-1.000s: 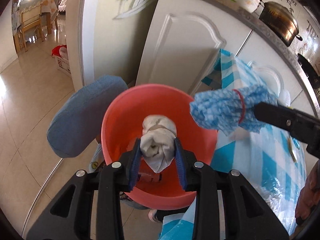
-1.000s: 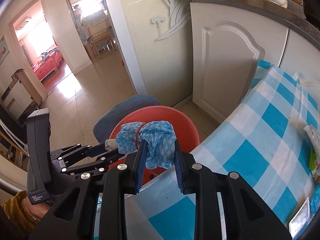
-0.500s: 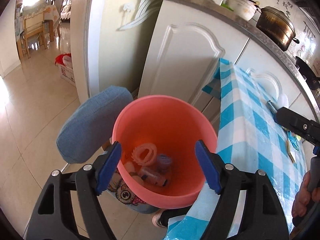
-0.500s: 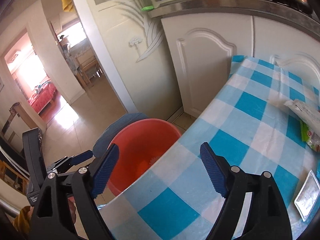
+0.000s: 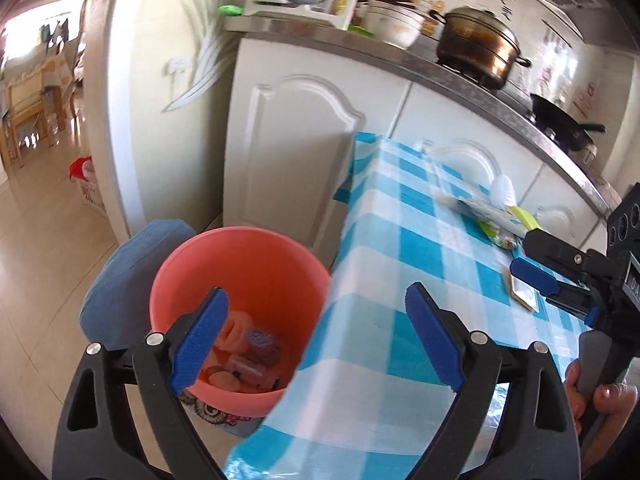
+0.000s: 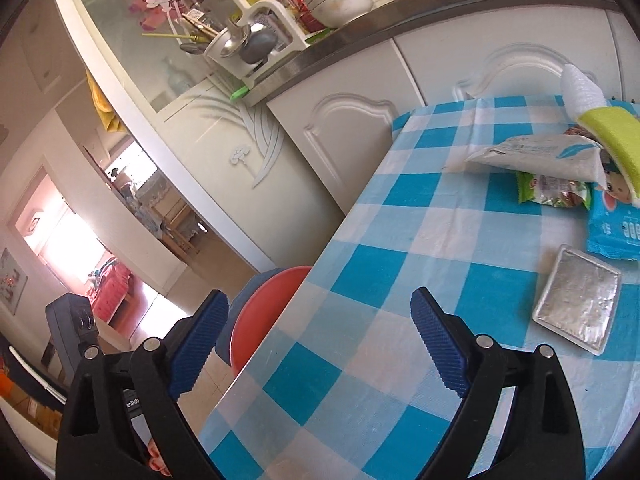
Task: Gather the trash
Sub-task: 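Return both tools to the table over the remaining trash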
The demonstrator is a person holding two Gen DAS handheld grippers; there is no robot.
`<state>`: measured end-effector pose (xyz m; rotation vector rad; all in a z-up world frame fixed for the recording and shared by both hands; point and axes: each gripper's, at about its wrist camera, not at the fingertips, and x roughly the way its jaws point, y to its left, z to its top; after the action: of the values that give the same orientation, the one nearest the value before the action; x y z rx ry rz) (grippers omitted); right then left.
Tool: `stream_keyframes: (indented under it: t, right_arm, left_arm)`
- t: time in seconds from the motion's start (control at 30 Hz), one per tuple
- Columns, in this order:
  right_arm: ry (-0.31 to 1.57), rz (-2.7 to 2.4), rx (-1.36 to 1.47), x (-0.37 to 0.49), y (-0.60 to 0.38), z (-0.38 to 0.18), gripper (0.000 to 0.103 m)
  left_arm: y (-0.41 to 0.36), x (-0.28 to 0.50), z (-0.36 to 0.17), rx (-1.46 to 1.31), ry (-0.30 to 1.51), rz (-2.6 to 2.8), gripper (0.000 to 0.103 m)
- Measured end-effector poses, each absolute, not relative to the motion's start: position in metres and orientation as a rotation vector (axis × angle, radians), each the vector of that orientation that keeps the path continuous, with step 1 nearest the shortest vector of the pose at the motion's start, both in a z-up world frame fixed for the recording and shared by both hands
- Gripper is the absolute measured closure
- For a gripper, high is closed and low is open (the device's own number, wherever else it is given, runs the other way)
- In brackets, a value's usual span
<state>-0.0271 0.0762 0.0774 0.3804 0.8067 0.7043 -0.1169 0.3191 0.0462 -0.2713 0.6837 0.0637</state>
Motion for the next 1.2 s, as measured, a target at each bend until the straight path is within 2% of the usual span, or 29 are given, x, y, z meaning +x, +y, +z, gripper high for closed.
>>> stream_keyframes:
  t: [0.37,0.7,0.97,1.2]
  right_arm:
    - [0.675,0.606,0.53,-0.029,-0.031,0.079,0.008]
    - [0.624,0.359,0.671,-0.013,-0.15,0.06,0.008]
    - [0.614,0.271,0.754,-0.007,-0.205,0.051,0.008]
    - [0.658,0.182,0.681,0.015,-0.233,0.058,0.008]
  left_arm:
    - [0.239,-0.11,0.062,-0.153,0.684,-0.105,0.012]
    - [0.189,-0.061,0.07,-0.315,0.781,-0.222,0.012]
    - [0.131,0.032,0.113,-0.278,0.724,-0.278,0.012]
    - [0.054,0.136,0.114,-0.147,0.779,-0.368,0.012]
